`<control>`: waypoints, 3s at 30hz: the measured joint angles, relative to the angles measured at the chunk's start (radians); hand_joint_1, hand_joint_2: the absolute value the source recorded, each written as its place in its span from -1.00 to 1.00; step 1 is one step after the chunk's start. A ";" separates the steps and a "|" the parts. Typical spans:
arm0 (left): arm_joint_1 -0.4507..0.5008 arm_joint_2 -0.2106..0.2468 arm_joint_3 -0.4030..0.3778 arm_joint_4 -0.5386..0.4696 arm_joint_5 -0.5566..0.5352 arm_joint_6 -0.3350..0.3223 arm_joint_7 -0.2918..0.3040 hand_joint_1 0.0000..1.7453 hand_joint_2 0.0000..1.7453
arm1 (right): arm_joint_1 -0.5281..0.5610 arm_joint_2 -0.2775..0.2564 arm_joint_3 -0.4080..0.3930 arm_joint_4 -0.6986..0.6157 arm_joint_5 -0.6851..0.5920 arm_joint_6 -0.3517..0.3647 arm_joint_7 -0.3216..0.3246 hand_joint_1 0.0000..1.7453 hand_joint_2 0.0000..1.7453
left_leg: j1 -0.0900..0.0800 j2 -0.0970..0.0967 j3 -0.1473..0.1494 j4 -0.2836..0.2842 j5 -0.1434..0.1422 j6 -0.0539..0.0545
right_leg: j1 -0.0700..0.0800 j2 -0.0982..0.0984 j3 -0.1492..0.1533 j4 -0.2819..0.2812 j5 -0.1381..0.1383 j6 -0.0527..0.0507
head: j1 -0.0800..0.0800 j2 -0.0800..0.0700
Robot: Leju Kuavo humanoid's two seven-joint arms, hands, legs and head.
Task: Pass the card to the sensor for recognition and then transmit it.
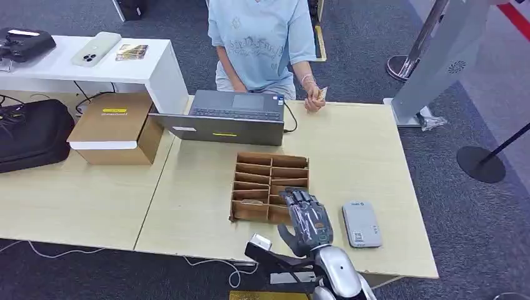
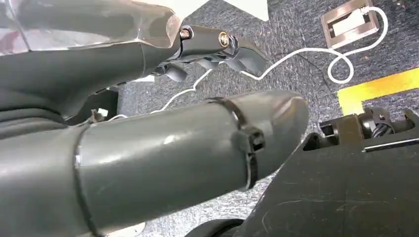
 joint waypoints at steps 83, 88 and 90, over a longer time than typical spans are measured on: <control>-0.009 -0.033 0.000 0.000 -0.011 -0.033 0.002 -1.00 -1.00 | -0.052 -0.006 -0.060 0.137 0.046 -0.088 0.049 0.96 1.00 | 0.000 0.000 0.001 0.000 0.000 0.000 | 0.000 0.000 0.000 0.000 0.000 0.000 | 0.000 0.000; -0.011 -0.034 0.000 0.000 -0.013 -0.034 0.002 -1.00 -1.00 | -0.044 -0.006 -0.066 0.129 0.046 -0.088 0.048 0.94 1.00 | 0.000 0.000 0.000 0.000 0.000 0.000 | 0.000 0.000 0.000 0.000 0.000 0.000 | 0.000 0.000; -0.012 -0.034 0.000 0.000 -0.014 -0.034 0.002 -1.00 -1.00 | -0.041 -0.006 -0.068 0.126 0.046 -0.088 0.048 0.90 1.00 | 0.000 0.000 0.000 0.000 0.000 0.000 | 0.000 0.000 0.000 0.000 0.000 0.000 | 0.000 0.000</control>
